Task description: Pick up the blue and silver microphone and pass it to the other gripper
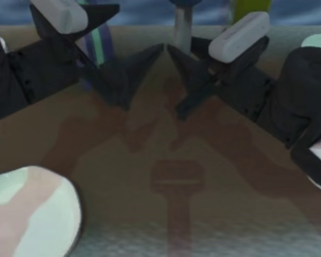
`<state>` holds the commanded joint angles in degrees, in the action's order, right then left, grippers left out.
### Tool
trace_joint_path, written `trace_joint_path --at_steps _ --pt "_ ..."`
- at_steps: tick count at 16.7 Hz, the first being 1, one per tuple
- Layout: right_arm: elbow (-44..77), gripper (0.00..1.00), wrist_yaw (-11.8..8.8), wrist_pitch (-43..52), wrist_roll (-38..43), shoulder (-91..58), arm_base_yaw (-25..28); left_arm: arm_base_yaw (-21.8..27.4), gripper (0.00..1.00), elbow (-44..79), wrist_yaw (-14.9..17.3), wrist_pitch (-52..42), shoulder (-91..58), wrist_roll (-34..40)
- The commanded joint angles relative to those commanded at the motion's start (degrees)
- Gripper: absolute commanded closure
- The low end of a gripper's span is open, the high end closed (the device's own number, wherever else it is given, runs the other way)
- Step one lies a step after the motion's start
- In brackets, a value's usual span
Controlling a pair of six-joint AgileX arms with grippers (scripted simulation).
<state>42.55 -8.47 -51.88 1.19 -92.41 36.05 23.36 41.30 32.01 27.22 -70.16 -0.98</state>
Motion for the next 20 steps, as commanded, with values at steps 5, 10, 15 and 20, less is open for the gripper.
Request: trace_joint_path --at_steps 5,10,15,20 --pt "0.00 1.00 0.00 0.00 0.00 0.00 0.00 5.62 0.00 9.63 -5.39 3.32 -13.51 0.11" --pt "0.00 1.00 0.00 0.00 0.00 0.00 0.00 8.63 0.00 14.24 -8.26 4.75 -19.07 0.23" --pt "0.00 1.00 0.00 0.00 0.00 0.00 0.00 8.63 0.23 14.24 -8.26 4.75 -19.07 0.23" --pt "0.00 1.00 0.00 0.00 0.00 0.00 0.00 8.63 0.60 14.24 -8.26 4.75 -19.07 0.23"
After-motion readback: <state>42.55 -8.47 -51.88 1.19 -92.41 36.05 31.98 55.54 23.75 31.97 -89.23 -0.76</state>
